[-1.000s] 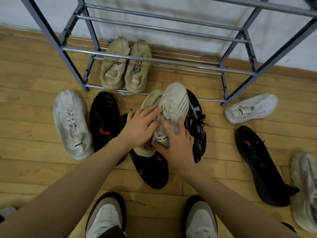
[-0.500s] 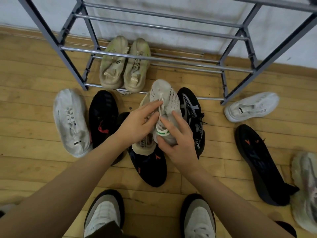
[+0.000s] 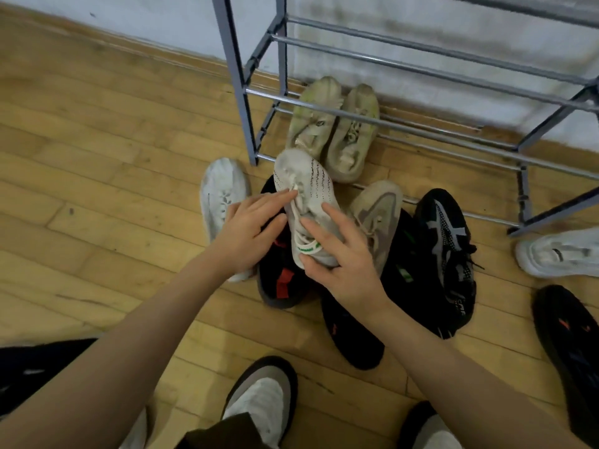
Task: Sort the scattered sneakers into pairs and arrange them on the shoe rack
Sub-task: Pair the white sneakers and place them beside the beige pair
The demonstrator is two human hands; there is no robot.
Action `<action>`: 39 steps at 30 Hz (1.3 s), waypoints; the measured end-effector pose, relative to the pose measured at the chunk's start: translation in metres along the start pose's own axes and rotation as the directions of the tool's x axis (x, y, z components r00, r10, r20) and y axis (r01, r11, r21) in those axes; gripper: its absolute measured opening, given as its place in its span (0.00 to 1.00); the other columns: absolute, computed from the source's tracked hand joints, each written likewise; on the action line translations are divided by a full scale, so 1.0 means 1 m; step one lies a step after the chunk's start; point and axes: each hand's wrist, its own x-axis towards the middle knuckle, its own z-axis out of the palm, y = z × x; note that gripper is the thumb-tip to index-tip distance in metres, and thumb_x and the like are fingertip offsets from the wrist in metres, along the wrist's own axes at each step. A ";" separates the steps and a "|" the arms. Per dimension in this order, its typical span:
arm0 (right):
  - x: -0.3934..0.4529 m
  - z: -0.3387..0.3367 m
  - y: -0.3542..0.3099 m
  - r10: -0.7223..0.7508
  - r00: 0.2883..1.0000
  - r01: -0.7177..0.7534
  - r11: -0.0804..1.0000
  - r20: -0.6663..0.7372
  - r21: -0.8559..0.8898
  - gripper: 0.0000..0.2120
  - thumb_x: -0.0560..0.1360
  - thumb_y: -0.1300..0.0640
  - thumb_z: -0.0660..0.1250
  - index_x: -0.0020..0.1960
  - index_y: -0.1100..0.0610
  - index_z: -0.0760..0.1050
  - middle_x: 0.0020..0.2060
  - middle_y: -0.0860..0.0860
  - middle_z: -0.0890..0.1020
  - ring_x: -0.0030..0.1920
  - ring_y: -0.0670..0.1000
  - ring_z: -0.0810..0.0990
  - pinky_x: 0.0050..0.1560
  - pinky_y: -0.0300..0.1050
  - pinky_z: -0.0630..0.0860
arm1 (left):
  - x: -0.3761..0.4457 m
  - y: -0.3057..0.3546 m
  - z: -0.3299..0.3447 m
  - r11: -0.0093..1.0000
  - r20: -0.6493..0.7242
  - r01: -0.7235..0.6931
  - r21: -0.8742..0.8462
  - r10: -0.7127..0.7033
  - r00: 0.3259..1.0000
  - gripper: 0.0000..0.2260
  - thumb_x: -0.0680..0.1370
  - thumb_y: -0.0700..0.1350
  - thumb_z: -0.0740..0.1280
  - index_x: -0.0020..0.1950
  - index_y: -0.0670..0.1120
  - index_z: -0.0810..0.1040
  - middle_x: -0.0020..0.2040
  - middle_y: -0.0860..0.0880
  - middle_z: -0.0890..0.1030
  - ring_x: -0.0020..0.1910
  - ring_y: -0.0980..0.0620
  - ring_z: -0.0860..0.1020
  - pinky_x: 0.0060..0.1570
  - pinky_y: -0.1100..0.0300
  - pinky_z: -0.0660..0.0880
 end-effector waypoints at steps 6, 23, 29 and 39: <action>0.025 0.039 0.009 -0.055 0.996 0.065 0.988 0.072 -0.138 0.22 0.75 0.47 0.65 0.67 0.47 0.68 0.67 0.61 0.68 0.66 0.67 0.67 0.62 0.67 0.66 | 0.000 -0.032 -0.021 0.990 0.025 0.142 0.025 -0.143 0.989 0.20 0.78 0.56 0.49 0.71 0.63 0.61 0.68 0.63 0.65 0.68 0.59 0.58 0.63 0.59 0.48; 0.029 0.046 -0.011 0.160 0.961 -0.029 0.870 0.226 -0.492 0.26 0.76 0.40 0.57 0.71 0.50 0.67 0.72 0.58 0.63 0.68 0.60 0.65 0.65 0.57 0.60 | -0.017 -0.046 -0.014 0.948 0.055 0.192 0.254 -0.212 0.976 0.20 0.81 0.52 0.54 0.73 0.60 0.59 0.73 0.57 0.64 0.70 0.51 0.62 0.63 0.53 0.53; 0.061 0.070 -0.052 0.049 0.933 0.103 0.911 0.355 -0.399 0.22 0.76 0.44 0.55 0.64 0.52 0.74 0.62 0.52 0.76 0.61 0.56 0.74 0.60 0.52 0.66 | -0.064 -0.050 -0.051 0.888 -0.148 0.370 0.273 -0.341 0.928 0.19 0.80 0.51 0.57 0.71 0.54 0.65 0.71 0.53 0.67 0.69 0.49 0.64 0.65 0.51 0.57; 0.111 0.136 -0.115 -0.131 0.764 0.311 0.933 0.632 -0.182 0.22 0.76 0.47 0.54 0.64 0.54 0.73 0.58 0.51 0.78 0.56 0.56 0.75 0.57 0.53 0.67 | -0.120 -0.075 -0.101 0.764 -0.437 0.634 0.121 -0.533 0.724 0.17 0.79 0.48 0.59 0.68 0.49 0.70 0.67 0.49 0.72 0.66 0.45 0.69 0.63 0.48 0.60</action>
